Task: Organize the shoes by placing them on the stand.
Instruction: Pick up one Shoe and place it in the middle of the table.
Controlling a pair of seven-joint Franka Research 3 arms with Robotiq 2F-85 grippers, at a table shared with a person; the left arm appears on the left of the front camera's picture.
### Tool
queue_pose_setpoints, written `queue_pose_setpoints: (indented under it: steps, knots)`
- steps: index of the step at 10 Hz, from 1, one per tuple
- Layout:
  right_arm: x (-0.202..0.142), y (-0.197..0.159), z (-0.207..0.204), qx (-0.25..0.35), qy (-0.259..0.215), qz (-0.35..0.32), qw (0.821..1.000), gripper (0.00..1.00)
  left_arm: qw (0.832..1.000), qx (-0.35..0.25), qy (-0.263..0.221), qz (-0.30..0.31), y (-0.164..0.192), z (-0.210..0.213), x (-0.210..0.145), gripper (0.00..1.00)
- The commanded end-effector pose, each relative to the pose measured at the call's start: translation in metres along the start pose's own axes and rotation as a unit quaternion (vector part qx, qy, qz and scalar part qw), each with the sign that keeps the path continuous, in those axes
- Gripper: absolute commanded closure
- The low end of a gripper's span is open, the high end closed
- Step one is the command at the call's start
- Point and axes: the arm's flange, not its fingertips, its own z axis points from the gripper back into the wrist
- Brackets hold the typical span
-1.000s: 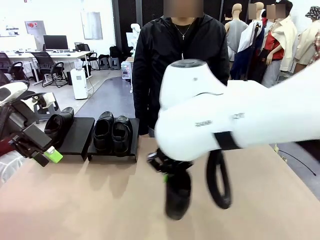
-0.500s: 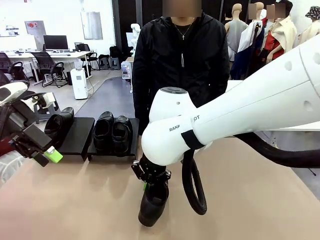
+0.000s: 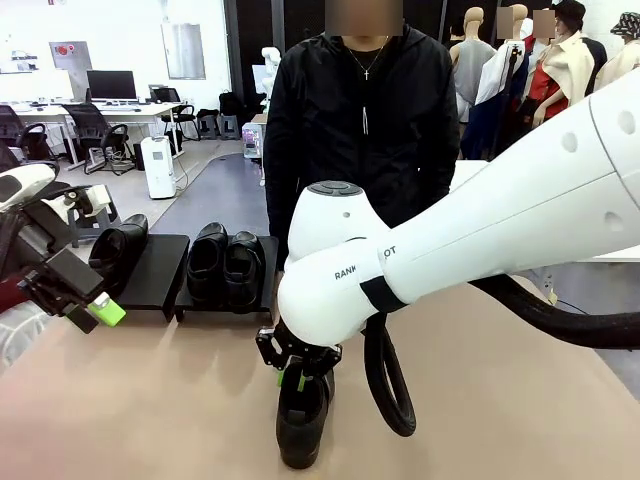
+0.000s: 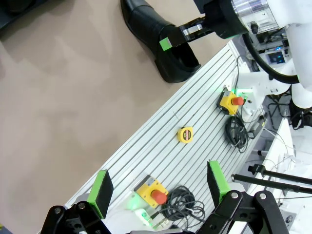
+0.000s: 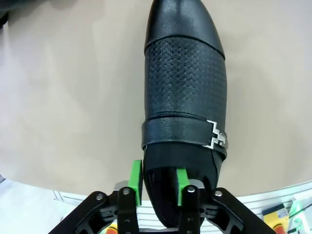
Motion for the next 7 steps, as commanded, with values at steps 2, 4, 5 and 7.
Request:
queue_pose_setpoints:
  steps: [2, 4, 5, 7]
  knots:
    - [-0.009, -0.020, 0.050, 0.034, -0.038, 0.030, 0.998, 0.00, 1.000, -0.005, 0.001, 0.003, 0.000, 0.003, 0.000, 0.00]
    - [-0.021, -0.071, 0.109, 0.035, -0.056, 0.075, 0.995, 0.00, 1.000, -0.005, 0.001, 0.003, 0.000, 0.003, 0.000, 0.00]
    - [-0.016, -0.115, 0.137, 0.010, -0.068, 0.075, 0.995, 0.00, 1.000, -0.005, 0.001, 0.003, 0.000, 0.003, 0.000, 0.00]
    - [-0.010, -0.204, 0.177, 0.053, -0.058, 0.153, 0.985, 0.00, 1.000, -0.005, 0.001, 0.003, 0.000, 0.003, 0.000, 0.00]
